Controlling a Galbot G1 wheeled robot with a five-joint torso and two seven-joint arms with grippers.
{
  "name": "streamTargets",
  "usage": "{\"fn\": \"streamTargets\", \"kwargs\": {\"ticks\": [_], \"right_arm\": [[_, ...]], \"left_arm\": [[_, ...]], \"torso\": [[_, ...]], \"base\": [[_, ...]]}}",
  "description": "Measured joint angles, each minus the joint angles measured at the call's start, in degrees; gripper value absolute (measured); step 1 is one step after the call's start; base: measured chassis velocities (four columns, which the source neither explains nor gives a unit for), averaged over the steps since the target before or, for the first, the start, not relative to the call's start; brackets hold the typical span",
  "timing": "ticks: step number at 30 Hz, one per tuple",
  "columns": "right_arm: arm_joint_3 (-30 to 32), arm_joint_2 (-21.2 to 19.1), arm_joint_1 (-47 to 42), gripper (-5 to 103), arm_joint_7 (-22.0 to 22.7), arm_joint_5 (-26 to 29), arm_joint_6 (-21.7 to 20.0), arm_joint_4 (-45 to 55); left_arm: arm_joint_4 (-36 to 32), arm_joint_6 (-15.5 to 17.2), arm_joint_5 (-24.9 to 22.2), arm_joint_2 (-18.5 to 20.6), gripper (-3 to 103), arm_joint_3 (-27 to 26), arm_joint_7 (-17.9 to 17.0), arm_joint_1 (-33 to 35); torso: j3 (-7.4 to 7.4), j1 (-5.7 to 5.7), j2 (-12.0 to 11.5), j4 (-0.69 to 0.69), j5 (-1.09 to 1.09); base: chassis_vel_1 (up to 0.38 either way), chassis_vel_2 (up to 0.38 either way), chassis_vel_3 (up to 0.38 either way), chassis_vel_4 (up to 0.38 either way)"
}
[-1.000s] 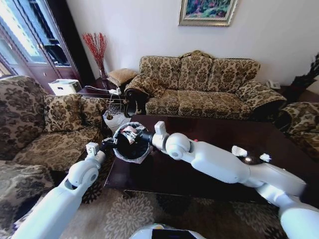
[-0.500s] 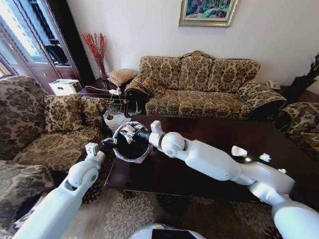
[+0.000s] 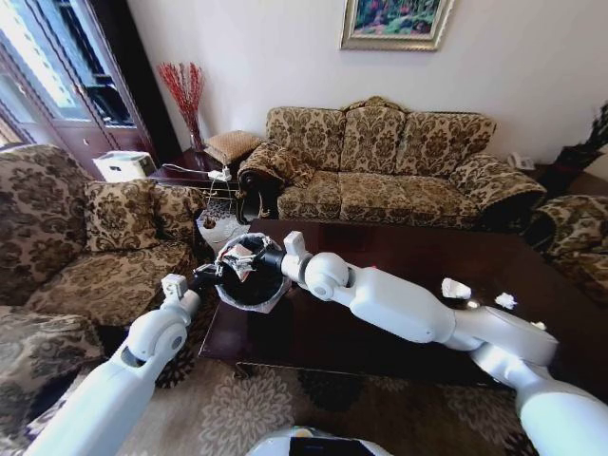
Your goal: Move to the front of the table and place the trash on the table into the trash bin.
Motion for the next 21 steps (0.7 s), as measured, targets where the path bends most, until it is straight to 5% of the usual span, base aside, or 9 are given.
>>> {"fn": "streamTargets", "kwargs": {"ticks": [11,21], "right_arm": [[2.01,0.33,-0.21,100,0.04,-1.1,1.0,-0.16],[13.46,-4.54,-4.22,100,2.68,-1.49,1.87,6.75]], "left_arm": [[-0.11,-0.49,0.9,-0.84,0,-0.58,-0.09,0.39],[2.2,-1.26,5.19,-4.62,0,-4.75,-1.27,1.29]], "torso": [[0.0,0.0,0.0,0.01,0.01],[0.0,0.0,0.01,0.01,-0.02]], "base": [[0.0,0.0,0.0,0.0],[0.0,0.0,0.0,0.0]]}}
